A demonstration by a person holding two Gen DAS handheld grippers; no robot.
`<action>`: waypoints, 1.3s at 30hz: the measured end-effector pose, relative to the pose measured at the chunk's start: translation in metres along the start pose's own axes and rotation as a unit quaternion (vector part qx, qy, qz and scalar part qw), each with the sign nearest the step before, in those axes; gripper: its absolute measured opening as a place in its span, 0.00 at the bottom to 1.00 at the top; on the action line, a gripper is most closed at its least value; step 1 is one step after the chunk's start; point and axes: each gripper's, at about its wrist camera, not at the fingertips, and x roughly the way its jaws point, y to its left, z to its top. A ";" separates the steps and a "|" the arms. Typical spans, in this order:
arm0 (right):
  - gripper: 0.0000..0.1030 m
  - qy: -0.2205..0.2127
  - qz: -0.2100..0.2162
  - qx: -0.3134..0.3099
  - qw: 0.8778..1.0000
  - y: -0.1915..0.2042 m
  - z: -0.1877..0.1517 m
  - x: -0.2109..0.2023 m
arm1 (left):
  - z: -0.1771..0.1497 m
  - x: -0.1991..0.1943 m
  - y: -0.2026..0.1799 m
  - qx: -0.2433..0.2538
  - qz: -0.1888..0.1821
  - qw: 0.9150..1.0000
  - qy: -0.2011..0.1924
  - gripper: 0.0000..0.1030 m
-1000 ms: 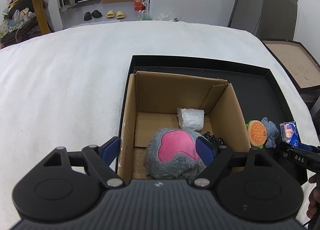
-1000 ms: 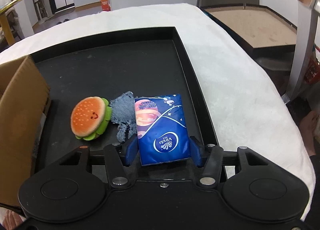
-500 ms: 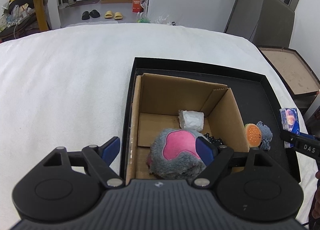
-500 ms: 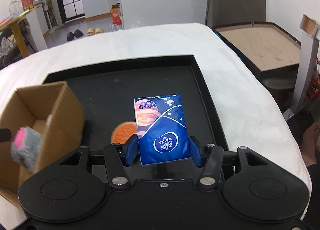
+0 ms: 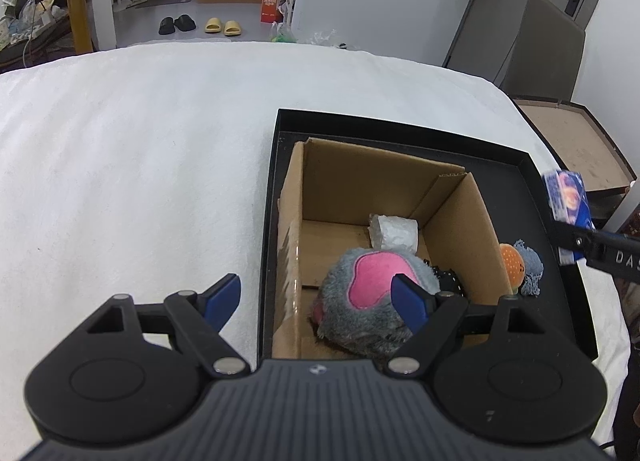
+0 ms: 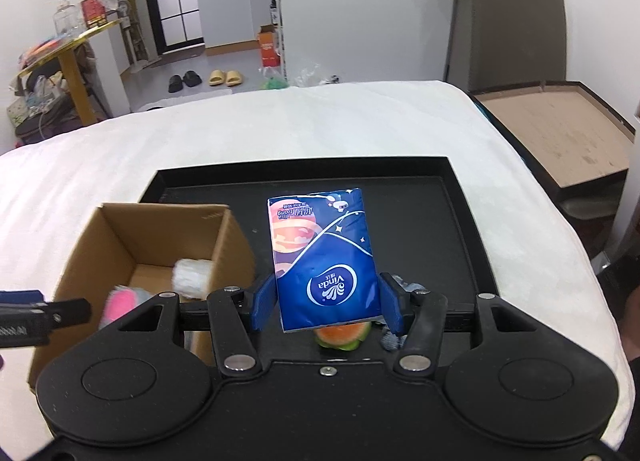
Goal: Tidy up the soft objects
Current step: 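Carry the tissue pack into the box and open the right tool while left grips box wall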
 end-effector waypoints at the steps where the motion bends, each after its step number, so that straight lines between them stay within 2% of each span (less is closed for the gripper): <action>1: 0.51 -0.001 0.002 -0.002 1.000 0.004 0.001 0.000 | -0.001 0.001 0.000 0.001 -0.001 1.000 0.001 0.78; 5: 0.51 -0.004 0.011 -0.009 1.000 0.015 0.005 0.001 | -0.003 0.005 0.005 -0.003 -0.017 1.000 0.009 0.73; 20: 0.51 -0.006 0.067 -0.019 0.998 0.070 0.004 0.003 | -0.014 0.012 0.021 -0.004 -0.028 1.000 0.013 0.32; 27: 0.51 -0.002 0.080 -0.012 0.997 0.079 0.002 0.008 | -0.017 0.014 0.025 -0.005 -0.026 1.000 0.013 0.14; 39: 0.51 -0.001 0.106 -0.007 0.994 0.096 0.004 0.013 | -0.016 0.013 0.026 -0.014 -0.030 0.999 0.013 0.13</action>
